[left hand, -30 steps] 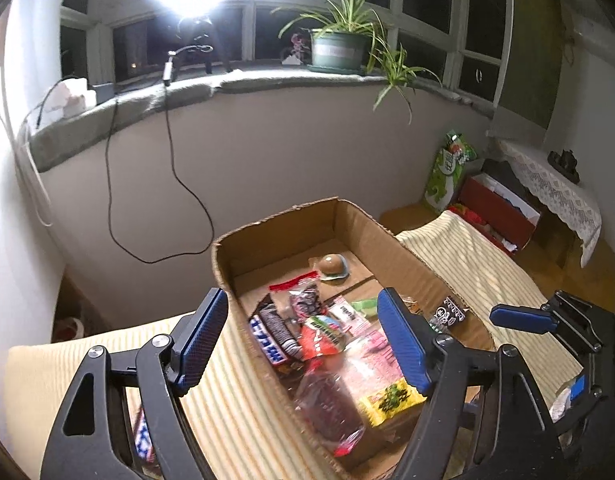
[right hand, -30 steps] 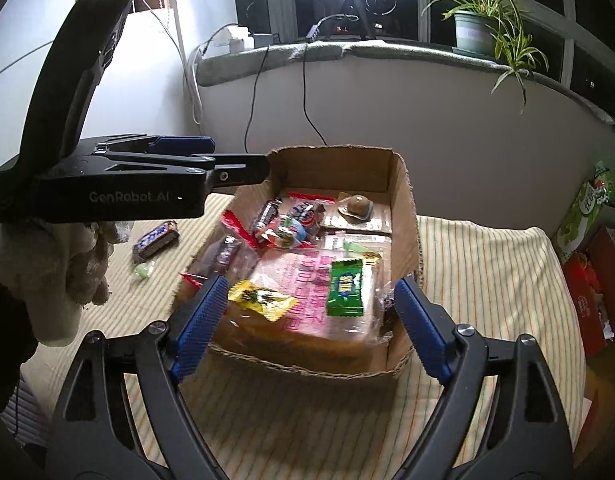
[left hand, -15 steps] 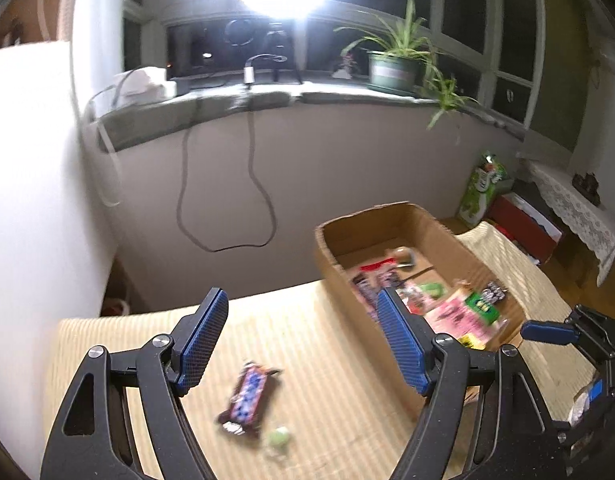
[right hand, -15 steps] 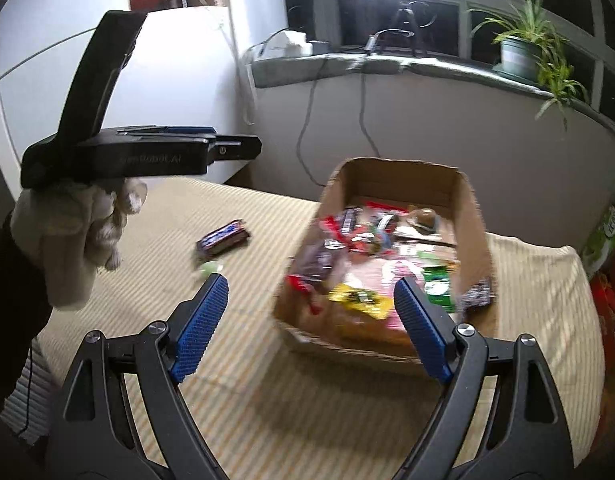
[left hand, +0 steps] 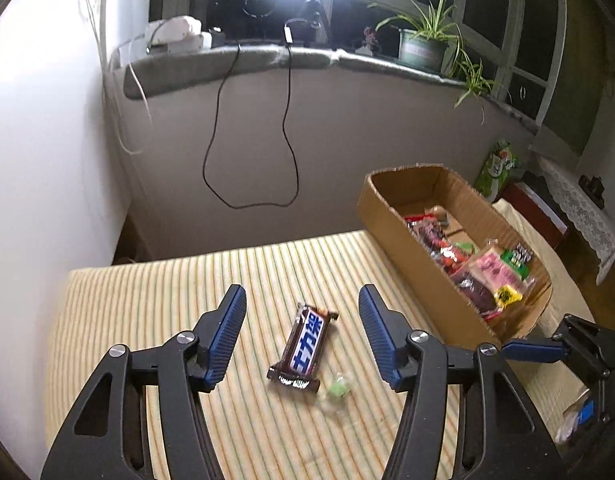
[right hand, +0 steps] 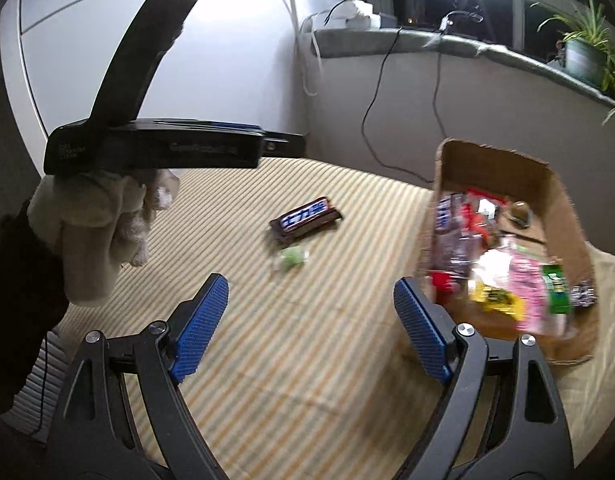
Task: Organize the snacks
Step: 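Move both tools back over the Snickers bar and small green sweet, then grasp the Snickers bar with the left tool while the right tool closes on the green sweet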
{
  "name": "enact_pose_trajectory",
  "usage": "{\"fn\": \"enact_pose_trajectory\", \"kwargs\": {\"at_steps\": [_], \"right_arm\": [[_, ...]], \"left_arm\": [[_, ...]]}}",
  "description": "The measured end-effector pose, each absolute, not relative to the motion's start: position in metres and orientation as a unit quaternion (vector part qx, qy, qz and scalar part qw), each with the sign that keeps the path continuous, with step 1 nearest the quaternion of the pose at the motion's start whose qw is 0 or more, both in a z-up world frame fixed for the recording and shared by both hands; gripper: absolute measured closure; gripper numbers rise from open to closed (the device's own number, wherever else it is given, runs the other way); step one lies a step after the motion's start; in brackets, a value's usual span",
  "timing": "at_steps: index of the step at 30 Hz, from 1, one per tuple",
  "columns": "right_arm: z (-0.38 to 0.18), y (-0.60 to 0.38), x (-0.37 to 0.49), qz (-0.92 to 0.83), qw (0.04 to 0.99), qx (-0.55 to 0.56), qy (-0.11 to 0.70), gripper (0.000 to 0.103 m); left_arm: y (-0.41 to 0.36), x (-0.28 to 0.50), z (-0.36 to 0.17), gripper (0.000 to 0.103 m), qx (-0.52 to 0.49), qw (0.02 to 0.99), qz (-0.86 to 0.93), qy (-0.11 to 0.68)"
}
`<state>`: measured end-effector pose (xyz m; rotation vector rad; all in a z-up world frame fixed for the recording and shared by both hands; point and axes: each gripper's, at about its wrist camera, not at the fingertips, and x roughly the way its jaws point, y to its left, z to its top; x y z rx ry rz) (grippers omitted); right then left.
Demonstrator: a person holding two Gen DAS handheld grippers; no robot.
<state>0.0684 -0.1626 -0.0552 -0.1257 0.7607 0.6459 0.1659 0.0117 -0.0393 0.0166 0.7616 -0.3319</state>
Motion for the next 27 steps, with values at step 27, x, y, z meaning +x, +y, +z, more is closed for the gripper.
{"fn": "enact_pose_trajectory", "kwargs": {"at_steps": [27], "right_arm": [[-0.124,-0.090,0.133,0.295,0.842,-0.064,0.447,0.048]], "left_arm": [[0.008,0.199,-0.097,0.067,0.014,0.883,-0.193,0.427]]}}
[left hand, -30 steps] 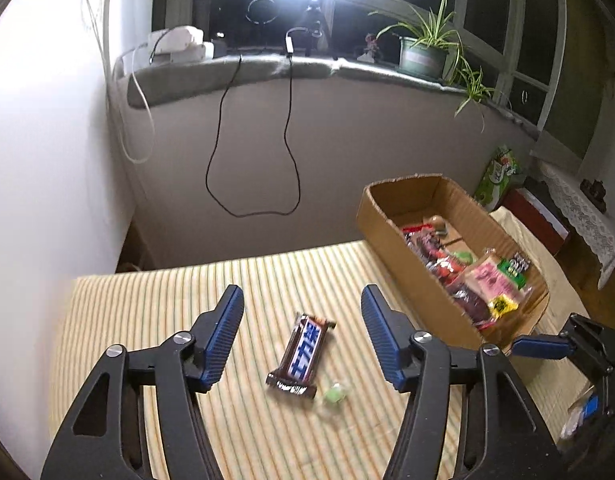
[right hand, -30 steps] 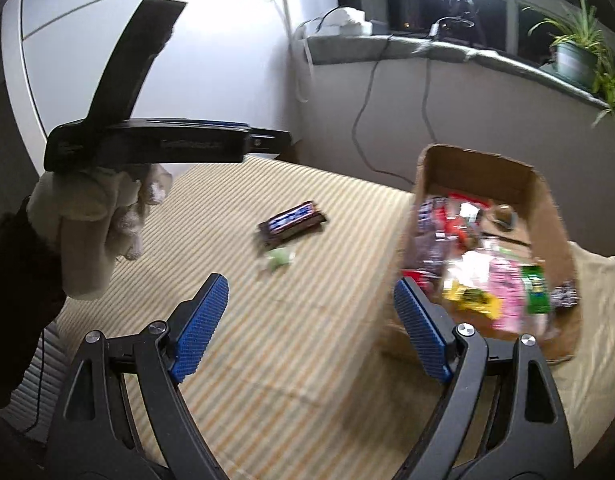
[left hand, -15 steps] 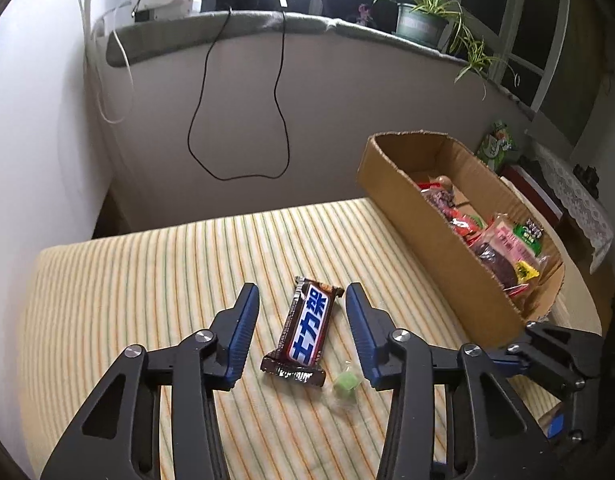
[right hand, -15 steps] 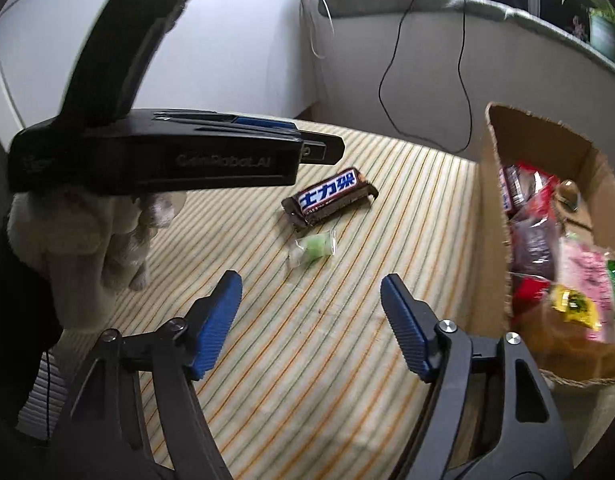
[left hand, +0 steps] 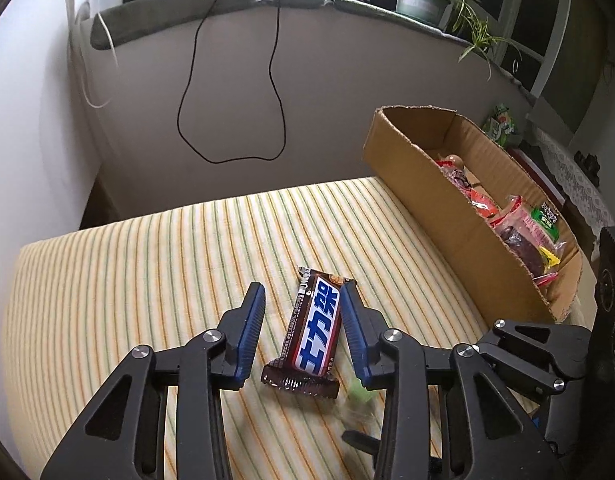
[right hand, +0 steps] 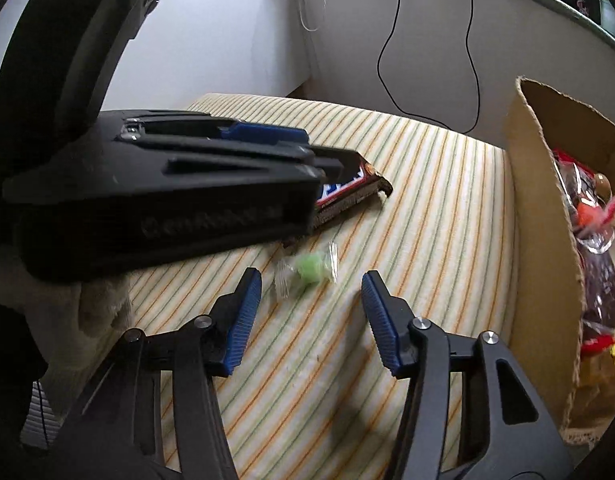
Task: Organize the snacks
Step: 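Grasp the Snickers bar with the left tool while the right tool closes on the green sweet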
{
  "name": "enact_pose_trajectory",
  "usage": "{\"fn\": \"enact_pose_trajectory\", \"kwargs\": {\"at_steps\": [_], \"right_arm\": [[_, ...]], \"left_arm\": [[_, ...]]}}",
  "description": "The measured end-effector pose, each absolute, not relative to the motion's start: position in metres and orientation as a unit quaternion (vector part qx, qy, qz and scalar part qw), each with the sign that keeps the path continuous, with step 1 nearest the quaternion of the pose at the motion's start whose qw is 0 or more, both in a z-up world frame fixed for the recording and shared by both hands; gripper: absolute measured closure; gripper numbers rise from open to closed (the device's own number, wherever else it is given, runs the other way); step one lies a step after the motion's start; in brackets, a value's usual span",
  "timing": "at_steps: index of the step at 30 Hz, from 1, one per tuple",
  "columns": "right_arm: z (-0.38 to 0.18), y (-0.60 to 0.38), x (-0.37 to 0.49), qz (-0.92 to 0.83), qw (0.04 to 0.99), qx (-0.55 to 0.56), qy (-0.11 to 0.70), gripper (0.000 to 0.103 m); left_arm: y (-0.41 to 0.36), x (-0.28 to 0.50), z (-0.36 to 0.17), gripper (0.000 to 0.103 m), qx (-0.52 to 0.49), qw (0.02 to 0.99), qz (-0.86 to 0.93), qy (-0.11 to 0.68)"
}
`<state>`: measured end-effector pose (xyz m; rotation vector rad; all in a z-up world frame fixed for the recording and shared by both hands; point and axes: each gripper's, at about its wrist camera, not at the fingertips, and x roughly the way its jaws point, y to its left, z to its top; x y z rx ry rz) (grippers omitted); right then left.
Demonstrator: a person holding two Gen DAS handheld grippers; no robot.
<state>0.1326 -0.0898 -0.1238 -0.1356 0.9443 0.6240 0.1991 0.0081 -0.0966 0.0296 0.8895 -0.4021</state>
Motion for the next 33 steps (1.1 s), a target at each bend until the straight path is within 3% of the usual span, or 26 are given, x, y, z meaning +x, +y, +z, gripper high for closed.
{"fn": "enact_pose_trajectory", "kwargs": {"at_steps": [6,15,19,29,32,33], "right_arm": [[-0.126,-0.073,0.136,0.292,0.843,-0.083,0.443,0.049],[-0.125,-0.063,0.135,0.286,0.845,-0.119,0.436,0.070],[-0.125,-0.064,0.134,0.285,0.845,-0.119,0.436,0.073],[-0.121,-0.083,0.133,0.287,0.845,-0.110,0.438,0.074],[-0.125,-0.086,0.133,0.283,0.846,-0.104,0.440,0.074],[-0.126,-0.086,0.137,0.282,0.846,-0.100,0.442,0.074]], "left_arm": [[0.010,0.202,-0.103,0.074,0.013,0.880,-0.195,0.432],[0.021,0.202,-0.104,0.088,0.001,0.883,-0.190,0.430],[0.027,0.200,-0.104,0.093,-0.003,0.884,-0.185,0.430],[0.019,0.195,-0.103,0.094,0.010,0.884,-0.194,0.425],[0.011,0.194,-0.102,0.092,0.026,0.884,-0.196,0.424],[0.009,0.194,-0.102,0.087,0.028,0.883,-0.199,0.424]]}}
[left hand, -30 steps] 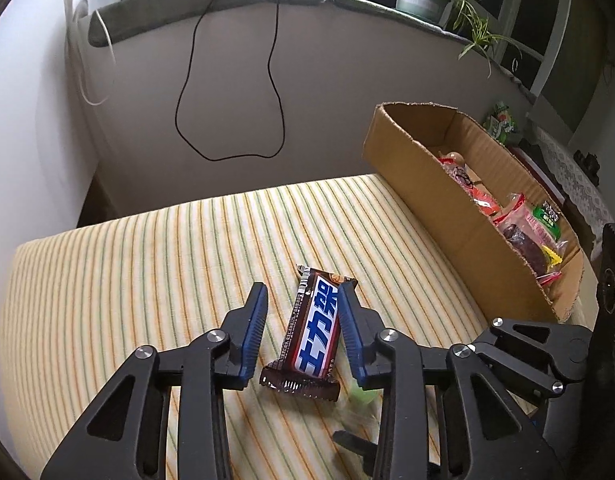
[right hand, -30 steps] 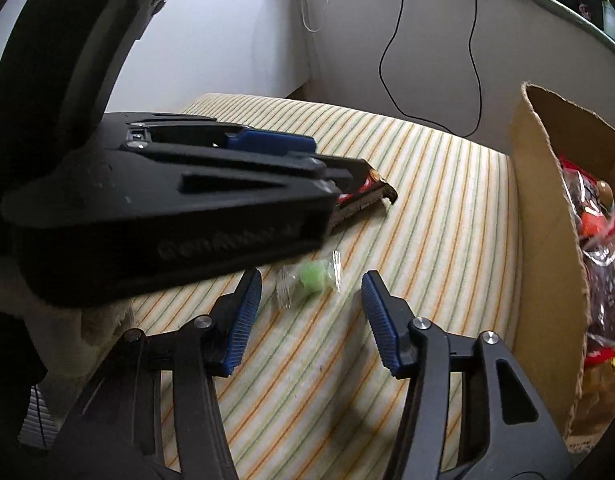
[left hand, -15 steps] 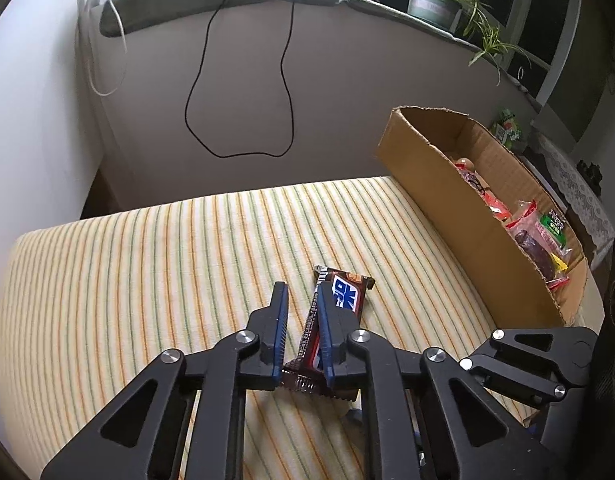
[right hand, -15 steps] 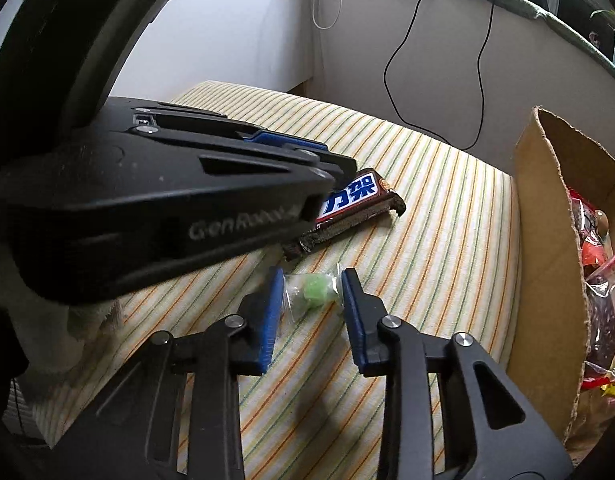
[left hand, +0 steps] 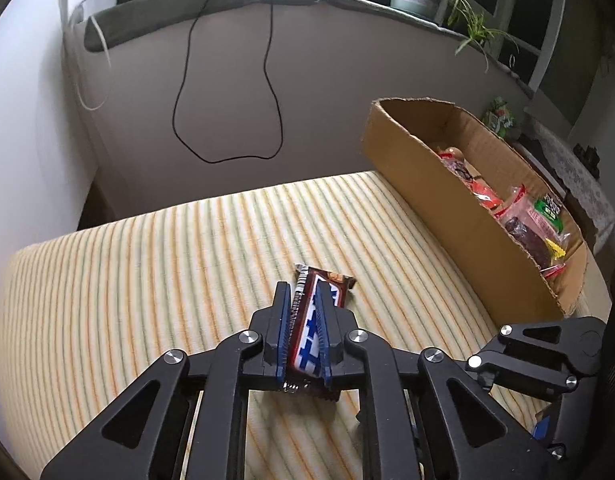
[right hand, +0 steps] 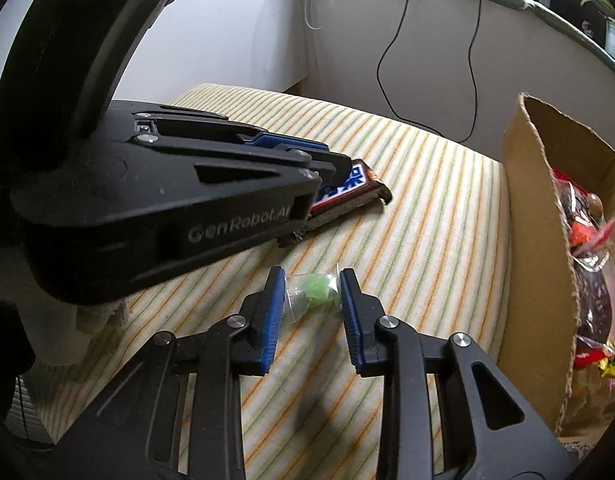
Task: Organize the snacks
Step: 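Grasp the Snickers bar with the left tool while the right tool closes on the green sweet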
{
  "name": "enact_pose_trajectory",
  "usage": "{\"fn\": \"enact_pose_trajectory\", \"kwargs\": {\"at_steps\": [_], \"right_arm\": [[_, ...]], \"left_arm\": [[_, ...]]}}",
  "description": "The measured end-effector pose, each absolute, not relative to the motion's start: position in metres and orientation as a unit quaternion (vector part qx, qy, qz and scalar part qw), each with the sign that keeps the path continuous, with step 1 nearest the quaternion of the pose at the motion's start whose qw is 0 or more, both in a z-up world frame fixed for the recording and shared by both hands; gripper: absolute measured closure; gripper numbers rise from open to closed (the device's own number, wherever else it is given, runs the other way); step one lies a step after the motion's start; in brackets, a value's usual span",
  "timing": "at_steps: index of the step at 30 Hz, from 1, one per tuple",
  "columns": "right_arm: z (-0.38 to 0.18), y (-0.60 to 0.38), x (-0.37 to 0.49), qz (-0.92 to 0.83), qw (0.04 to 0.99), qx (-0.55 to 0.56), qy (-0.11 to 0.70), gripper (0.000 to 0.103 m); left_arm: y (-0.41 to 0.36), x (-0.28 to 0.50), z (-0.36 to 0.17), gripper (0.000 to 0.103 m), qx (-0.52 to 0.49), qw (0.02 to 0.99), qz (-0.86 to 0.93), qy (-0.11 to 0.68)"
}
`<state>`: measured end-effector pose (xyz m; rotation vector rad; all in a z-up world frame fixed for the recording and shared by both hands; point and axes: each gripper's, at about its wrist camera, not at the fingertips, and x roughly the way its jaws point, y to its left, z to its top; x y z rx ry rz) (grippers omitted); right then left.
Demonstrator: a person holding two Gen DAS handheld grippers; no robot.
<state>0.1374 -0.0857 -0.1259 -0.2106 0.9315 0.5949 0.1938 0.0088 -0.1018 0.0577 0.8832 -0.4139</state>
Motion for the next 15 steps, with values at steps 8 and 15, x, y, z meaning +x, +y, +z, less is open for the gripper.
{"fn": "enact_pose_trajectory", "kwargs": {"at_steps": [8,15], "right_arm": [[-0.125,-0.094,0.139,0.277,0.848,-0.076,0.445,0.074],[-0.130,-0.093,0.142,0.273,0.849,-0.072,0.447,0.074]], "left_arm": [[-0.003,0.193,-0.105,0.076,0.042,0.878,-0.205,0.430],[-0.006,0.188,-0.105,0.076,0.054,0.878,-0.205,0.429]]}}
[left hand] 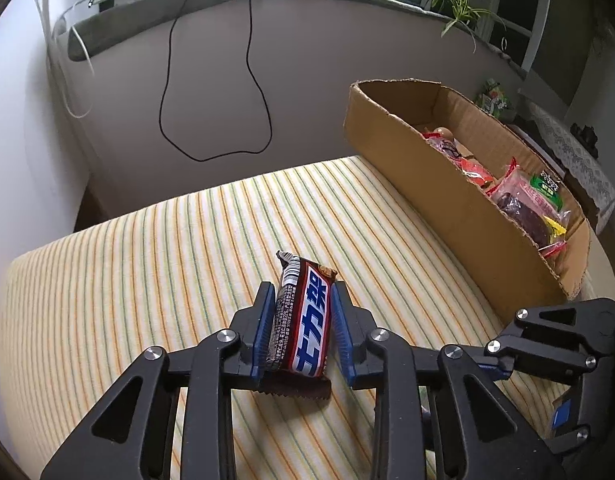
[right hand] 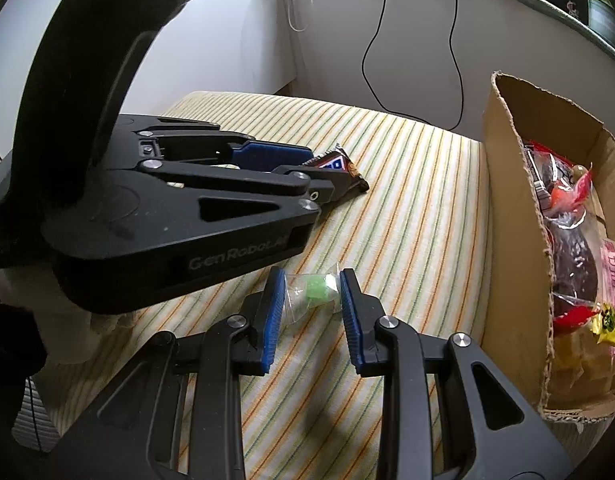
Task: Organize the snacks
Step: 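Grasp the Snickers bar with the left tool while the right tool closes on the green sweet, then carry the Snickers bar and green sweet over the cardboard box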
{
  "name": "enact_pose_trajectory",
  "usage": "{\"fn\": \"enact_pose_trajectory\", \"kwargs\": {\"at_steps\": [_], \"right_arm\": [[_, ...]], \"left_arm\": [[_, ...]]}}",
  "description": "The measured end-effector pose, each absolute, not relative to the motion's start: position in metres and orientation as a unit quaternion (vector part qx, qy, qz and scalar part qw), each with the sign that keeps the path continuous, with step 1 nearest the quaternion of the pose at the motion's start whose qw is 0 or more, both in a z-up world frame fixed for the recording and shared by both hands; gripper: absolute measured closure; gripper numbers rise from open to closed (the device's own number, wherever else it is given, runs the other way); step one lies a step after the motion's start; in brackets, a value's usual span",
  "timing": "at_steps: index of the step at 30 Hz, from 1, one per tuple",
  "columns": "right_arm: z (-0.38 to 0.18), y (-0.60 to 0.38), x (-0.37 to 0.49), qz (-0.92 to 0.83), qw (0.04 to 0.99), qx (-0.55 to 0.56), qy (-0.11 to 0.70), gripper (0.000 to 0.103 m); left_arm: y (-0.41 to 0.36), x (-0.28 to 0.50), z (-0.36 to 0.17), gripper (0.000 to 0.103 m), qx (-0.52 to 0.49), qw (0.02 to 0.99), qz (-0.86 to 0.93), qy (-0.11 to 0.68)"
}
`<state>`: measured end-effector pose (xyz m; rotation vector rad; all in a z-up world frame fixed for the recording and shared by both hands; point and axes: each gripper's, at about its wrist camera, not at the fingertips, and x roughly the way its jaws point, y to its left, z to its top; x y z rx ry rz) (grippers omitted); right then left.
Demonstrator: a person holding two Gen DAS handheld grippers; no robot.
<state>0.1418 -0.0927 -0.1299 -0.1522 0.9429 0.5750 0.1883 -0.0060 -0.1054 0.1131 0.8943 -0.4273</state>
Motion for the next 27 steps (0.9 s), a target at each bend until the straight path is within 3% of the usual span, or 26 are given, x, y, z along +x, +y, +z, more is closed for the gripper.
{"fn": "enact_pose_trajectory", "kwargs": {"at_steps": [8,9,10,11,13,15,19,27], "right_arm": [[-0.132,-0.094,0.141,0.270,0.850,-0.067,0.448,0.074],[-0.132,-0.095,0.141,0.270,0.850,-0.065,0.447,0.074],[-0.131,-0.097,0.141,0.270,0.850,-0.064,0.447,0.074],[-0.131,-0.098,0.141,0.270,0.851,-0.064,0.447,0.074],[-0.131,-0.099,0.140,0.270,0.851,-0.062,0.446,0.074],[-0.131,-0.100,0.138,0.271,0.851,-0.063,0.446,0.074],[-0.132,-0.101,0.138,0.273,0.849,-0.063,0.448,0.074],[-0.122,-0.111,0.133,0.279,0.853,-0.062,0.438,0.074]], "left_arm": [[-0.009,0.182,-0.105,0.076,0.074,0.875,-0.213,0.429],[-0.009,0.183,-0.106,0.073,0.075,0.874,-0.213,0.430],[-0.010,0.183,-0.107,0.060,0.079,0.872,-0.209,0.436],[-0.011,0.183,-0.108,0.055,0.083,0.872,-0.203,0.437],[-0.013,0.184,-0.115,0.054,0.094,0.870,-0.194,0.444],[-0.014,0.183,-0.117,0.054,0.093,0.871,-0.194,0.442],[-0.013,0.185,-0.117,0.076,0.081,0.873,-0.192,0.441],[-0.006,0.188,-0.108,0.077,0.058,0.877,-0.179,0.441]]}}
